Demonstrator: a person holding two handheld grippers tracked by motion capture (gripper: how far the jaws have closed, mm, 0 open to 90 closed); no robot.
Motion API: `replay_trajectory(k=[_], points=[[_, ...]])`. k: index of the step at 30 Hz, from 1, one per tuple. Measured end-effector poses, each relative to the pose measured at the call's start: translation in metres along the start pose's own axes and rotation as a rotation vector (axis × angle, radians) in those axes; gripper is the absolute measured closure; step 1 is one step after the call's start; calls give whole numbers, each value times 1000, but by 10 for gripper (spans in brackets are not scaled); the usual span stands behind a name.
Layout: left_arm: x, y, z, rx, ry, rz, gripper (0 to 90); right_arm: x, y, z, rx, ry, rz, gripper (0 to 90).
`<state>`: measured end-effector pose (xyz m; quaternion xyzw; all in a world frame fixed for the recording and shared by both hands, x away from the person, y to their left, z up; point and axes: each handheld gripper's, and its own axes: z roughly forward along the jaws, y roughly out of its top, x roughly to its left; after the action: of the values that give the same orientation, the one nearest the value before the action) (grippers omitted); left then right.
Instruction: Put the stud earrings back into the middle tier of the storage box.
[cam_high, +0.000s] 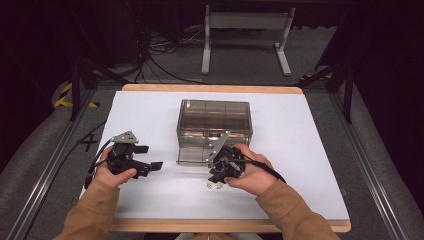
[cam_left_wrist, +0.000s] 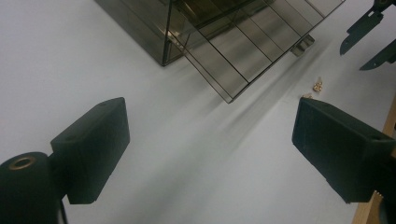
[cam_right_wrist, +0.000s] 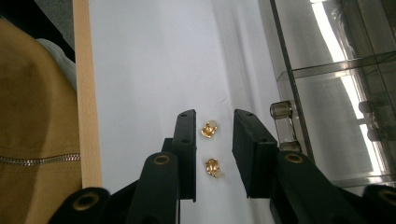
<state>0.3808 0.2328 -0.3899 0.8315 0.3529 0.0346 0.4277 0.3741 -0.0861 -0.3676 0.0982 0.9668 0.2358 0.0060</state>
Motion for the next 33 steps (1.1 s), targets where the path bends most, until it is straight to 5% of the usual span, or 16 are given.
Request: replay_trajectory(k=[33], points=[[0,0,0,0,-1,-4,116,-2,4,45,79,-6,-15,774]])
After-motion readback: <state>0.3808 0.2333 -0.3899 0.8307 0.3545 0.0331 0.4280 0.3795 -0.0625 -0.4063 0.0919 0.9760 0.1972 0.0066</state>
